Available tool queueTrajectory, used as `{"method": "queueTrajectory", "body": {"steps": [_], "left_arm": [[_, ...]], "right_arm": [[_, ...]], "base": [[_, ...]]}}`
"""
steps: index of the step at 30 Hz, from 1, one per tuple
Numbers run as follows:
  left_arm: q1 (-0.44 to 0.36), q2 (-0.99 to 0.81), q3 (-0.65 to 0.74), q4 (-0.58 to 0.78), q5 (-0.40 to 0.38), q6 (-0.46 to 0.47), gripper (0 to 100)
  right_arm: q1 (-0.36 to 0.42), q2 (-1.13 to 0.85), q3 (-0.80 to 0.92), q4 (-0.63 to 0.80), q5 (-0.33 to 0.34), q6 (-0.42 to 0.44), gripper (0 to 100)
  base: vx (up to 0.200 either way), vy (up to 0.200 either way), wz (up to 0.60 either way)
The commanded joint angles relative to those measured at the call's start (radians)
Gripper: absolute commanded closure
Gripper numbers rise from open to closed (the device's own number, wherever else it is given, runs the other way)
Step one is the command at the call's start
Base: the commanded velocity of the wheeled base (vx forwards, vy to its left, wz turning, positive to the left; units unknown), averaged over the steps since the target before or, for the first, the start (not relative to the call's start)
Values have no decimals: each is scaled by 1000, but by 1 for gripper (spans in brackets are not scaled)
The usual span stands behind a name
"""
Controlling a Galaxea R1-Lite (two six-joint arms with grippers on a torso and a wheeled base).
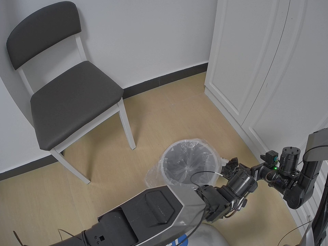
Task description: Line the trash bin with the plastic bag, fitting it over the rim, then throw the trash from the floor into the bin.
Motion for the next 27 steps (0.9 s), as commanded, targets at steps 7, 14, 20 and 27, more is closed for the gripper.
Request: {"method": "queueTrajectory", "body": {"steps": [7, 14, 20, 27], "left_arm": [[91, 0, 0, -10, 1, 2, 0], [171, 56, 0, -45, 1, 8, 0], [170, 84, 0, -62, 1, 42, 0], [111, 73, 0, -65, 45, 42, 0]], "right_arm": [[-6, 7, -4, -18, 0, 0, 0], [-9, 26, -8, -18, 0, 0, 0], [-9, 35, -10, -18, 0, 0, 0], [-11, 47, -14, -18, 0, 0, 0]], "base": [[0, 0, 0], [0, 0, 0], [0, 0, 0], [0, 0, 0]]}}
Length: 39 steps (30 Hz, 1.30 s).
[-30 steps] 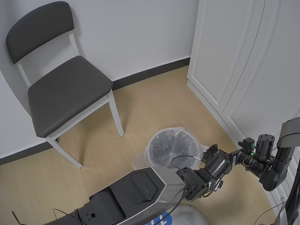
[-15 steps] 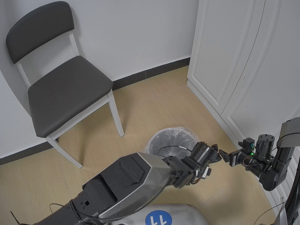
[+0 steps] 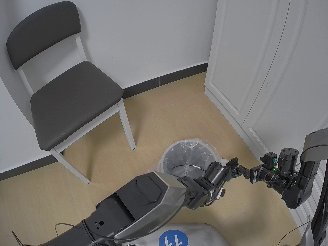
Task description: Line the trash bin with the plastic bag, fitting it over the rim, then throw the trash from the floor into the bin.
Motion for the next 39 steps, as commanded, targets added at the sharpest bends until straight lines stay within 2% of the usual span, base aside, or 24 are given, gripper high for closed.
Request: {"method": "queueTrajectory", "body": {"steps": [1, 13, 15, 39], "left_arm": [[-39, 1, 0, -2, 20, 0, 0], [-103, -32, 0, 10, 35, -7, 0], [-117, -29, 0, 13, 72, -6, 0], [-105, 5, 0, 54, 77, -10, 0]], "right_arm": [[0, 10, 0, -18, 0, 0, 0], [-1, 9, 0, -18, 0, 0, 0], [-1, 12, 0, -18, 0, 0, 0], [-7, 75, -23, -18, 2, 6, 0]], "base": [[0, 0, 0], [0, 0, 0], [0, 0, 0], [0, 0, 0]]}}
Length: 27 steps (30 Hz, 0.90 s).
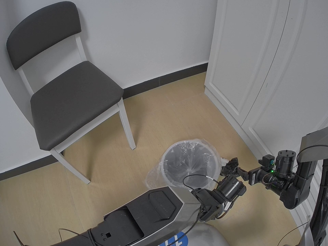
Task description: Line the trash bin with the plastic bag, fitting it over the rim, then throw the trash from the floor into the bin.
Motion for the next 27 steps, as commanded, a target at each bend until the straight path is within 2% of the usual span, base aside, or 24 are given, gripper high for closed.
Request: {"method": "queueTrajectory", "body": {"steps": [1, 5, 6, 9, 10, 14, 17, 22, 27], "left_arm": [[-4, -1, 0, 5, 1, -7, 0], [-28, -44, 0, 7, 1, -61, 0], [-51, -89, 0, 19, 1, -98, 0], [-70, -138, 0, 67, 12, -130, 0], [-70, -138, 0, 67, 12, -130, 0], [-70, -139, 0, 80, 67, -222, 0], [-67, -113, 0, 84, 81, -254, 0], [-70, -27, 0, 145, 78, -246, 0], [-56, -18, 0, 143, 27, -200, 0]], "right_arm": [[-8, 36, -17, -18, 2, 12, 0], [-5, 65, -43, -18, 5, 78, 0], [2, 82, -54, -18, 20, 107, 0], [14, 116, -69, -18, 37, 145, 0], [14, 116, -69, -18, 37, 145, 0], [34, 185, -94, -18, 34, 239, 0], [43, 203, -108, -18, 26, 260, 0], [43, 226, -150, -18, 23, 260, 0], [35, 229, -227, 53, 8, 262, 0]], "base": [[0, 0, 0], [0, 0, 0], [0, 0, 0], [0, 0, 0], [0, 0, 0], [0, 0, 0], [0, 0, 0], [0, 0, 0], [0, 0, 0]]}}
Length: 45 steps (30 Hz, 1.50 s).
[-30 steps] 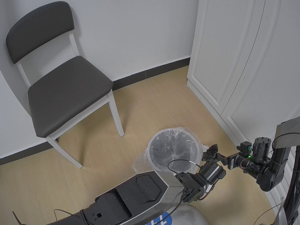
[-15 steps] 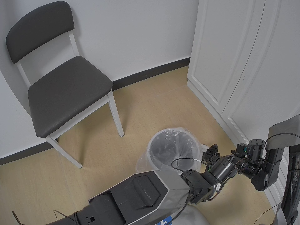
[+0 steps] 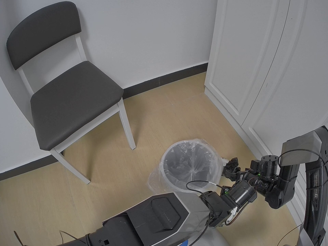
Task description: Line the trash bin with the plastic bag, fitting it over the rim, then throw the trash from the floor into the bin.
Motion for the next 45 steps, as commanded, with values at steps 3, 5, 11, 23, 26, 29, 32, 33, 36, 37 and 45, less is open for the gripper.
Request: {"method": "queueTrajectory", "body": {"steps": [3, 5, 11, 23, 26, 29, 32, 33, 36, 37, 45], "left_arm": [[24, 38, 0, 3, -25, 48, 0], [32, 31, 0, 3, -24, 45, 0], [1, -95, 0, 63, -22, -20, 0], [-50, -367, 173, 147, -10, -90, 0], [-1, -376, 197, 118, 9, -92, 0], [25, -364, 199, 93, 16, -92, 0], [64, -293, 180, 41, 15, -75, 0], [71, -275, 173, 30, 15, -72, 0], [101, -226, 127, 15, 15, -61, 0], [113, -207, 102, 15, 15, -55, 0], [170, -97, 0, 14, 15, -6, 0]], "right_arm": [[-11, 19, -93, 61, -8, 1, 0], [-28, 18, -151, 138, -9, -4, 0], [-52, 33, -366, 397, -65, -13, 0], [-45, 124, -804, 808, -74, -7, 0], [-43, 170, -918, 896, -74, -2, 0], [-42, 190, -959, 923, -65, 1, 0], [-25, 220, -979, 929, -60, 13, 0], [-22, 220, -978, 929, -60, 13, 0], [1, 214, -958, 925, -60, 15, 0], [10, 210, -944, 922, -60, 13, 0], [98, 135, -829, 916, -62, 12, 0]], "base": [[0, 0, 0], [0, 0, 0], [0, 0, 0], [0, 0, 0], [0, 0, 0], [0, 0, 0], [0, 0, 0], [0, 0, 0], [0, 0, 0], [0, 0, 0], [0, 0, 0]]}}
